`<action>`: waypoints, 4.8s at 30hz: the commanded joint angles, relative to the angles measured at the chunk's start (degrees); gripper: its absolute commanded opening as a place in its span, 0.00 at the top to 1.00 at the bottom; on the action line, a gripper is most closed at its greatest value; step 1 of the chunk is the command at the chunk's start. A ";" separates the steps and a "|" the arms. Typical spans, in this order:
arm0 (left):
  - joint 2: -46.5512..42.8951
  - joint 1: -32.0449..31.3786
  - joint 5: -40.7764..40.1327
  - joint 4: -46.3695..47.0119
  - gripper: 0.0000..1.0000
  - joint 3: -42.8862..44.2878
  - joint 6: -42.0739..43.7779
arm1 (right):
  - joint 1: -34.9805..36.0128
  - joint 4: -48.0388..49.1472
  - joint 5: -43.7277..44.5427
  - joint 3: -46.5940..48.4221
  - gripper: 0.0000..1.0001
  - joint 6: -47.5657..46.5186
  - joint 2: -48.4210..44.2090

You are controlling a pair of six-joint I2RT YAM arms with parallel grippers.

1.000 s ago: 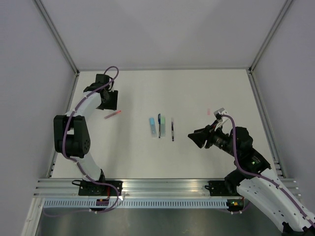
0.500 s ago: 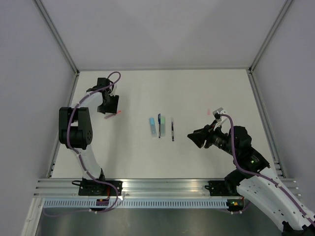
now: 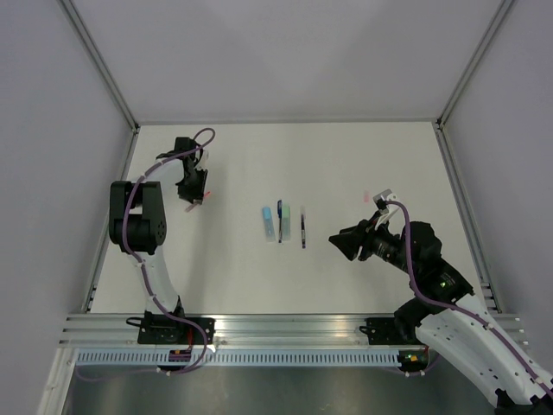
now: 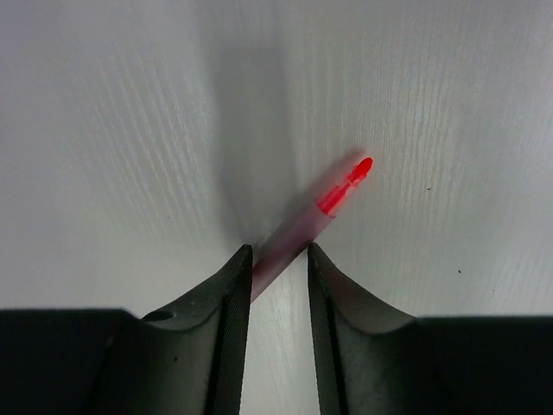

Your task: Insert the pens into the pen caps

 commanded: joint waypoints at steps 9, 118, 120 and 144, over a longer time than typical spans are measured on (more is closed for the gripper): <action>-0.37 -0.50 4.94 -5.82 0.98 -2.93 -3.23 | -0.19 3.14 -0.60 0.37 0.47 -0.72 2.23; -59.26 -30.65 48.81 66.51 0.51 -45.12 -51.31 | 15.72 68.53 3.36 0.02 1.00 31.80 34.84; -58.12 -30.83 48.72 67.39 0.51 -44.86 -51.66 | 15.72 69.15 3.71 -0.24 1.00 31.97 35.10; -55.13 -32.94 41.08 55.19 0.98 -43.09 -41.83 | 15.72 31.40 20.27 -0.07 0.48 13.98 20.18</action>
